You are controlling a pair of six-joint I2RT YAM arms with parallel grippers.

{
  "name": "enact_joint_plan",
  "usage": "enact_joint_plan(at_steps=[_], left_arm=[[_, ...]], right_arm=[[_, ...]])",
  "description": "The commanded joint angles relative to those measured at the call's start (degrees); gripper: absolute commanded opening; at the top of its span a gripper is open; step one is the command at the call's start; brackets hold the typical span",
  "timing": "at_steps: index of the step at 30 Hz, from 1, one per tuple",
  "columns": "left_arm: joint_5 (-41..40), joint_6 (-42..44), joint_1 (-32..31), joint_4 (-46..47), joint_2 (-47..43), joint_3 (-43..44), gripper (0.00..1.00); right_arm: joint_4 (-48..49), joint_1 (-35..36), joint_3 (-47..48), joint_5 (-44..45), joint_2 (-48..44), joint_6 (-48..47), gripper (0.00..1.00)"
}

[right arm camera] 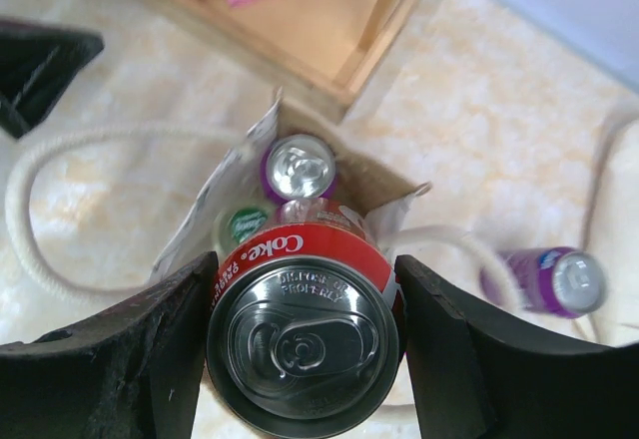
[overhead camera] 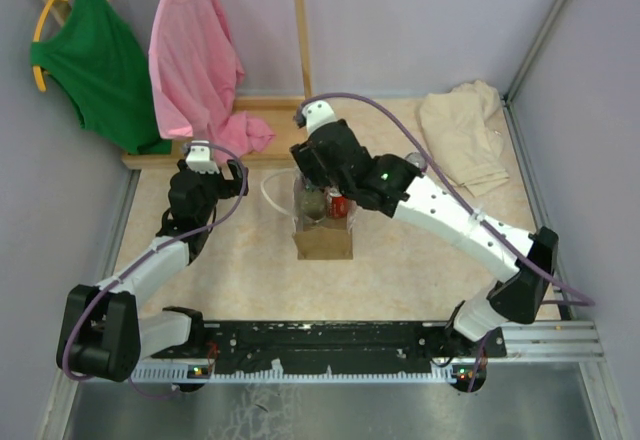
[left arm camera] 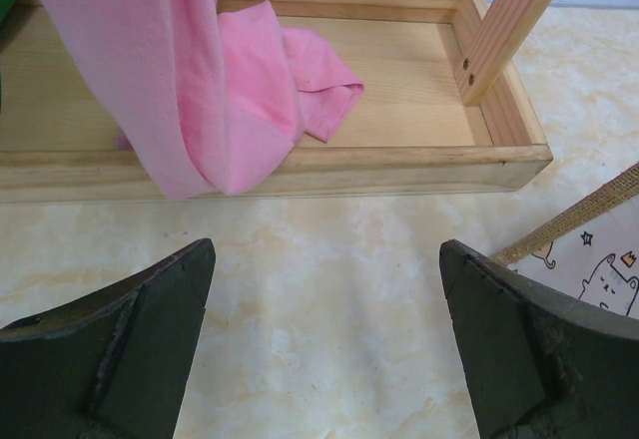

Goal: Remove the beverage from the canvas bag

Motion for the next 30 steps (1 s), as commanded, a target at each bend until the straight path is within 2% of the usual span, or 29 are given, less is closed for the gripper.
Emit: enact_joint_plan(at_steps=[1,5,9,13,17,20,30], left_arm=[[0.9,-0.6,-0.4,2.0,0.1,0.7,1.0],[1.2,-0.9,-0.4,2.2,0.6,0.6,1.0],[1.3,-1.1,-0.4,2.5,0.4,0.3,1.0],[0.9,-0.7,-0.4,2.6,0.1,0.4,1.0],[1.0,-0.7,-0.4,2.6,-0.1,0.5,1.0],[1.1,-0.6,-0.4,2.6,0.1,0.5,1.0],[1.1,-0.2,-0.4,2.2,0.3,0.5,1.0]], right_arm=[[4.4,-3.9,7.0,5.7,-4.7,-4.7,0.0],[5.9,-9.0,8.0,8.7,-6.9,-6.5,0.0],[6.4,-17.3,6.2,9.4,-10.6,-4.7,0.0],[6.4,-26.0,-0.9,9.0,-15.0,-1.5,0.0],[6.2,-34.0,-10.0,4.7,-19.1,3.4,0.0],[7.2,-36.2,-17.0,1.8,-21.1,6.1,0.0],[14.9,-36.4,-33.6,-2.6,-21.0,10.6,0.0]])
